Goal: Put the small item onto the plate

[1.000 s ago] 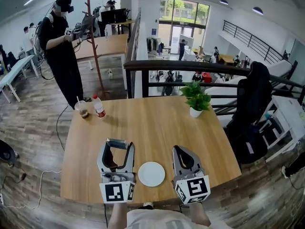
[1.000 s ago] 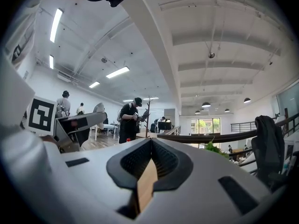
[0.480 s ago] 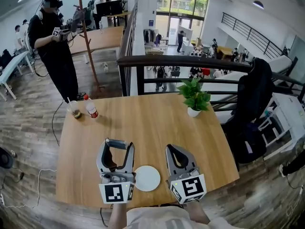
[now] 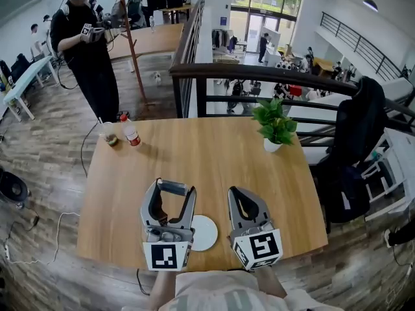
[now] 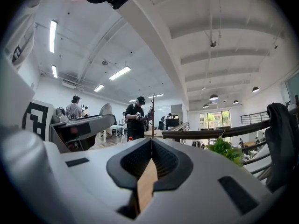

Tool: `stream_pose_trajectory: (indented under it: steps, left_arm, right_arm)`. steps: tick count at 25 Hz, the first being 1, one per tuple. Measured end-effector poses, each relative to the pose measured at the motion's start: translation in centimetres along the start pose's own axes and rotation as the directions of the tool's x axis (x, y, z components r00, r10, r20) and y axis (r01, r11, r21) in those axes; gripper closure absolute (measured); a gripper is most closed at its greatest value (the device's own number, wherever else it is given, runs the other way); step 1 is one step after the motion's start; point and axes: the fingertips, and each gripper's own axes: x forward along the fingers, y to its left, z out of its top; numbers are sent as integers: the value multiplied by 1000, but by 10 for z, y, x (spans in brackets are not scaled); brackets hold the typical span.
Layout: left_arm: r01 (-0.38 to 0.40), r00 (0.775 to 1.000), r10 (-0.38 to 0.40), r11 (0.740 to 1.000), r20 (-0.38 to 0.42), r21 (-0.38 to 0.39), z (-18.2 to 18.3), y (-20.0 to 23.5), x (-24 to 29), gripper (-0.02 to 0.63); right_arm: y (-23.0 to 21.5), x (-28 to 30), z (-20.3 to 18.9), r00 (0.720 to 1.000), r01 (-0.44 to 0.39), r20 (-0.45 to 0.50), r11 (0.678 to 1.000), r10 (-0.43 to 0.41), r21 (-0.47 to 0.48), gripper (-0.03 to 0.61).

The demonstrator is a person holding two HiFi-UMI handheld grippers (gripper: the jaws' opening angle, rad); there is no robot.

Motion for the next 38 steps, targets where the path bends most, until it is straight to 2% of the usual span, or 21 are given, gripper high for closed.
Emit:
stream_pose_trajectory:
  steps: [4,8,13,15,18,20,22,24,26,29,33,38]
  left_arm:
    - [32,999,-29,998,-40,62,-4,-3,0,302]
    - [8,1000,-8,997,6,74,6,3,0,302]
    - [40,998,-34,992,-50,121,-1,-3,1,302]
    - [89,994,-75,983,-85,163,-9,-11,-3,302]
    - [184,978,-152,953,-145,240,-21,-21,-3,302]
    - [232,963,-191,948,-192,219,-35,-27,-3,302]
    - [269,936,-219,950,-277,157,-59,-34,-5,302]
    - [303,905,-244,945,-348,126,-82,-42,-10,302]
    - [337,875,-261,933,-408,126,-105,-48,-16,302]
    - [375,818,-264,919,-511,125,-141,-53,-23,302]
    - [423,722,-285,903,-631,75,-182,-61,-40,302]
    - [492,593,-314,870,-742,25,-229,-76,-65,302]
  right_arm:
    - [-4,-4,2,1000,10,8,1000,-10,13,561]
    - [-5,-7,3,1000,6,19,1000,-6,6,561]
    - [-7,-7,4,1000,9,19,1000,-9,7,560]
    - [-5,-11,-2,1000,9,-3,1000,-9,11,560]
    - [-2,-14,-9,1000,12,-28,1000,-12,17,561]
    - [-2,-13,-11,999,15,-35,1000,-14,11,561]
    - [-3,-13,-13,999,21,-46,1000,-20,7,560]
    - [-3,-16,-17,998,24,-64,1000,-24,6,560]
    - [-4,-20,-23,996,30,-83,999,-30,9,561]
    - [-6,-24,-30,994,37,-101,999,-36,6,560]
    - [-5,-33,-37,991,55,-127,998,-50,33,560]
    - [-8,-45,-44,985,85,-152,995,-76,49,560]
